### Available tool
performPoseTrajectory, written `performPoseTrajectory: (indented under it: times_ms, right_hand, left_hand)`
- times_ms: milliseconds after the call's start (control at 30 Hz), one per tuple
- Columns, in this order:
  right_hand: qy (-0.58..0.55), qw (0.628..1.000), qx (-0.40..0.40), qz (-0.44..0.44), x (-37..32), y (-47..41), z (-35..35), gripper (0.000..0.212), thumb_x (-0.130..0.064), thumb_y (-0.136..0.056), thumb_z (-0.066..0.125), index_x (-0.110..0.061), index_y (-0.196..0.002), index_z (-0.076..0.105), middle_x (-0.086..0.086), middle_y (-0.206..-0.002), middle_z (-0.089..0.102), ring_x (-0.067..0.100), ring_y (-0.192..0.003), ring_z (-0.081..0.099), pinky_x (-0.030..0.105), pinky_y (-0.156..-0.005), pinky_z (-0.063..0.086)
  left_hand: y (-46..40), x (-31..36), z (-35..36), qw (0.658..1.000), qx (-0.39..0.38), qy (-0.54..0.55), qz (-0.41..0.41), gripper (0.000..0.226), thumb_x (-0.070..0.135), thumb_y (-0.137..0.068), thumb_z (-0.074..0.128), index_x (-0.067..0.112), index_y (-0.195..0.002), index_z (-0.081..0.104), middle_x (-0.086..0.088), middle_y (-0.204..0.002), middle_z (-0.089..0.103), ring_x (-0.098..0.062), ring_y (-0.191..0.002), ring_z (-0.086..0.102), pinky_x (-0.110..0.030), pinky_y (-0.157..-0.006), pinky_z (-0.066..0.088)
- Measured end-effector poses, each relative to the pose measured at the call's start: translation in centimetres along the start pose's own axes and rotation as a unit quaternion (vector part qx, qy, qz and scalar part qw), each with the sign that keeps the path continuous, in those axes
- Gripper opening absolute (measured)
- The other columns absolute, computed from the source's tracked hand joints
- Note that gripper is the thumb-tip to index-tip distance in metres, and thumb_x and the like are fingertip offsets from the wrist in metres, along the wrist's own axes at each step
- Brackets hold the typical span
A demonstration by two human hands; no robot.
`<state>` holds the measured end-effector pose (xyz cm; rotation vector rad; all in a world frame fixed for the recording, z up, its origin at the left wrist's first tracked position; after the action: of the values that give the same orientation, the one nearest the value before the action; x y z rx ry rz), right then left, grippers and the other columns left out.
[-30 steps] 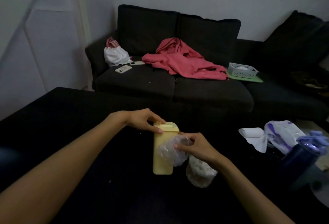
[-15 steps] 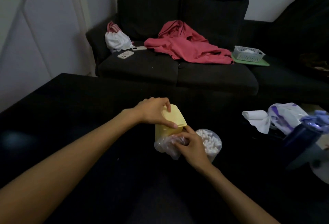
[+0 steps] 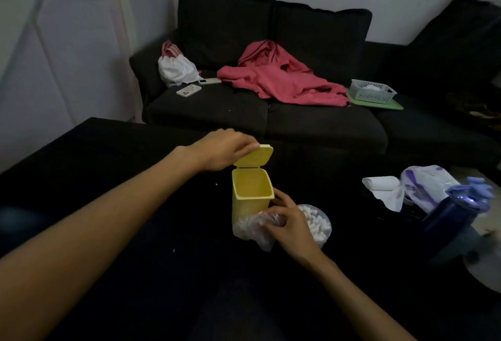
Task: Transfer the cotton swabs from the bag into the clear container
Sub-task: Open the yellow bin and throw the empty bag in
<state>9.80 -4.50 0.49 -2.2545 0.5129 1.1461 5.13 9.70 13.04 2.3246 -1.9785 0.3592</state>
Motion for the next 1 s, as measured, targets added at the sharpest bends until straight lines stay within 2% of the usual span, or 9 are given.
performPoseTrajectory:
  times_ms: [167, 267, 400, 600, 700, 767, 833, 900, 1000]
  right_hand:
    - [0.011, 0.994, -0.095, 0.054, -2.8, 0.3, -4.7, 0.008, -0.009, -0.082, 0.069, -0.010, -0.089, 0.073, -0.003, -0.100, 0.068, 0.005, -0.092, 0.064, 0.013, -0.076, 0.049]
    - [-0.088, 0.994, 0.047, 0.043, -5.6, -1.3, -9.0, 0.014, 0.005, -0.082, 0.064, -0.009, -0.080, 0.068, -0.008, -0.072, 0.073, -0.002, -0.074, 0.067, 0.026, -0.072, 0.053]
    - [0.031, 0.980, 0.180, -0.078, -9.8, -2.6, -7.8, 0.021, -0.002, -0.077, 0.070, -0.021, -0.086, 0.069, -0.009, -0.082, 0.069, 0.001, -0.077, 0.064, 0.016, -0.068, 0.051]
    - [0.297, 0.948, 0.036, -0.113, -8.3, -5.0, -0.9, 0.012, -0.020, -0.081, 0.065, -0.023, -0.090, 0.072, -0.004, -0.090, 0.070, 0.018, -0.085, 0.064, 0.033, -0.068, 0.050]
    - [0.354, 0.926, -0.108, -0.072, -7.5, -5.1, 0.4, 0.032, -0.031, -0.088, 0.054, -0.029, -0.119, 0.063, -0.002, -0.115, 0.067, 0.020, -0.112, 0.058, 0.035, -0.090, 0.047]
    - [0.379, 0.900, -0.208, -0.060, -6.6, -3.9, 1.2, 0.043, -0.030, -0.094, 0.043, -0.026, -0.137, 0.045, 0.002, -0.131, 0.058, 0.018, -0.131, 0.042, 0.038, -0.115, 0.021]
    - [0.409, 0.870, -0.269, -0.060, -5.9, -2.6, 1.7, 0.046, -0.030, -0.099, 0.029, -0.024, -0.145, 0.030, 0.001, -0.147, 0.040, 0.013, -0.143, 0.020, 0.041, -0.117, -0.004]
    - [0.436, 0.855, -0.274, -0.070, -5.7, -2.2, 1.9, 0.046, -0.032, -0.101, 0.022, -0.025, -0.146, 0.027, -0.003, -0.151, 0.031, 0.013, -0.144, 0.010, 0.043, -0.117, -0.009]
    - [0.483, 0.842, -0.224, -0.091, -6.6, -3.3, 1.5, 0.043, -0.035, -0.101, 0.022, -0.028, -0.136, 0.046, 0.001, -0.138, 0.037, 0.020, -0.131, 0.025, 0.039, -0.114, 0.008]
  left_hand:
    - [0.2, -0.7, -1.8, 0.996, 0.086, -0.025, 0.017, 0.035, 0.037, -0.100, 0.036, 0.023, -0.123, 0.058, -0.002, -0.113, 0.066, -0.021, -0.103, 0.062, -0.043, -0.088, 0.049]
    - [0.3, -1.0, -1.6, 0.995, 0.099, -0.004, 0.017, 0.034, 0.035, -0.101, 0.037, 0.021, -0.122, 0.060, -0.002, -0.112, 0.067, -0.021, -0.101, 0.063, -0.041, -0.085, 0.049]
    - [0.2, -1.2, -1.2, 0.996, 0.088, 0.025, 0.014, 0.033, 0.033, -0.101, 0.038, 0.021, -0.121, 0.060, -0.001, -0.112, 0.067, -0.017, -0.102, 0.062, -0.038, -0.084, 0.049]
    - [0.2, -0.6, -1.0, 0.997, 0.068, 0.033, 0.008, 0.033, 0.033, -0.100, 0.040, 0.023, -0.126, 0.058, 0.001, -0.119, 0.065, -0.016, -0.108, 0.060, -0.038, -0.091, 0.048]
    - [0.4, -0.3, -1.1, 0.996, 0.076, 0.032, 0.015, 0.033, 0.033, -0.100, 0.039, 0.023, -0.125, 0.058, 0.001, -0.117, 0.066, -0.016, -0.106, 0.061, -0.035, -0.088, 0.048]
    - [0.4, -0.3, -1.0, 0.996, 0.080, 0.031, 0.017, 0.033, 0.033, -0.100, 0.039, 0.023, -0.125, 0.059, 0.001, -0.116, 0.066, -0.016, -0.104, 0.062, -0.035, -0.087, 0.048]
    - [0.6, -0.2, -0.9, 0.996, 0.077, 0.036, 0.016, 0.033, 0.033, -0.100, 0.039, 0.022, -0.125, 0.058, 0.000, -0.116, 0.066, -0.015, -0.104, 0.062, -0.037, -0.088, 0.049]
    - [0.9, -0.1, -0.8, 0.996, 0.074, 0.042, 0.015, 0.033, 0.033, -0.100, 0.039, 0.022, -0.125, 0.058, 0.000, -0.116, 0.066, -0.014, -0.103, 0.062, -0.038, -0.089, 0.050]
    - [1.2, 0.0, -0.7, 0.997, 0.066, 0.046, 0.010, 0.033, 0.033, -0.100, 0.040, 0.023, -0.126, 0.058, 0.001, -0.115, 0.066, -0.013, -0.102, 0.062, -0.038, -0.089, 0.050]
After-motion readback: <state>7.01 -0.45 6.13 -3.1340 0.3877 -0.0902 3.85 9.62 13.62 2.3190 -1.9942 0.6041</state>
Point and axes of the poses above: each hand's wrist, its own y-axis away from the middle knuckle, its own z-axis out of the palm, x = y × z, the point moved 8 cm from there along -y, towards the middle knuckle
